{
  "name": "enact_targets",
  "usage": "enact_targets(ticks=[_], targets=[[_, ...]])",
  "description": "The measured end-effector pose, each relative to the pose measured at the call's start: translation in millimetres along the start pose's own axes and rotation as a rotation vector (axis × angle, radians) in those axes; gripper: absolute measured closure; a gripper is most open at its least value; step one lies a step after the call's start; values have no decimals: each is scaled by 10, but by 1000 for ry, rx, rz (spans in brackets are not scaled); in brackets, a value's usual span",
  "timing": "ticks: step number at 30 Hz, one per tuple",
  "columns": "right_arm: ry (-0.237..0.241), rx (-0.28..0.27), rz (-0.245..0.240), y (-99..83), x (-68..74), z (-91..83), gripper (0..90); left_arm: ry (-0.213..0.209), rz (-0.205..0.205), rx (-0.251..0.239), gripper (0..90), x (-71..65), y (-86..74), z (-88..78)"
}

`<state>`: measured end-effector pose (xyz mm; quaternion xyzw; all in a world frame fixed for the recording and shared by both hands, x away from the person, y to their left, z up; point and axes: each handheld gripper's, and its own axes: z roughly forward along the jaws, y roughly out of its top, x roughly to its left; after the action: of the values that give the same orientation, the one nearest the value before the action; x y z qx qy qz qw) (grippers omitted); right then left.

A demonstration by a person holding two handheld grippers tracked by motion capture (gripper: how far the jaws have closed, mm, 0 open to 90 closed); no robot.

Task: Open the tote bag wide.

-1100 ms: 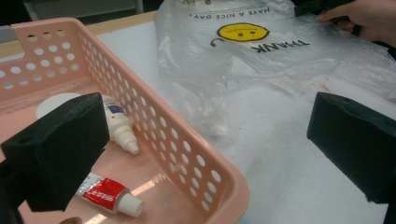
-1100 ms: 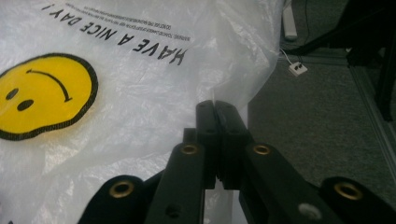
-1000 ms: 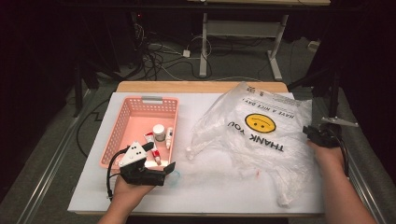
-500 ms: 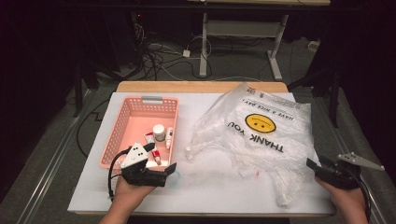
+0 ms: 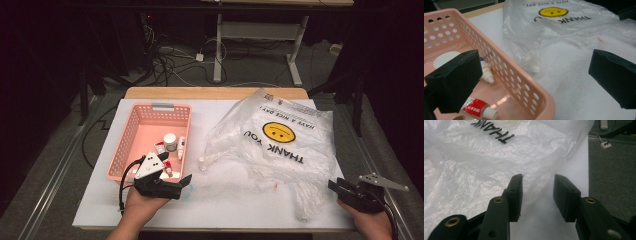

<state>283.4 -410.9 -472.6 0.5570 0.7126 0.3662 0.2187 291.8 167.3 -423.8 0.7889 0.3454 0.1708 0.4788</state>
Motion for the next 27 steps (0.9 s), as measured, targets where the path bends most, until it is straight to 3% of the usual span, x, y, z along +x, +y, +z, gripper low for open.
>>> enact_targets(ticks=[2, 5, 7, 10, 13, 19, 22, 27], targets=[[5, 9, -23, -9, 21, 7, 629, 11, -5, 11, 0, 11, -33, -20], [-4, 30, -57, -18, 67, 32, 652, 29, -18, -14, 0, 24, -70, -84], [-23, 32, -72, -22, 83, 29, 736, 40, -13, -23, 0, 28, -77, -115], [-25, 35, -79, -24, 77, 26, 790, 34, -30, -31, 0, 47, -73, -121], [-32, 48, -119, -23, 111, 22, 885, 30, -36, -21, 0, 54, -71, -105], [-12, 51, -138, -31, 149, -28, 900, 32, -46, -4, 0, 64, -66, -93], [8, 28, -140, -86, 217, -147, 900, 32, -70, 1, 0, 87, -72, -102], [27, 6, -163, -155, 326, -276, 900, 55, -64, 0, 0, 96, -78, -118]])
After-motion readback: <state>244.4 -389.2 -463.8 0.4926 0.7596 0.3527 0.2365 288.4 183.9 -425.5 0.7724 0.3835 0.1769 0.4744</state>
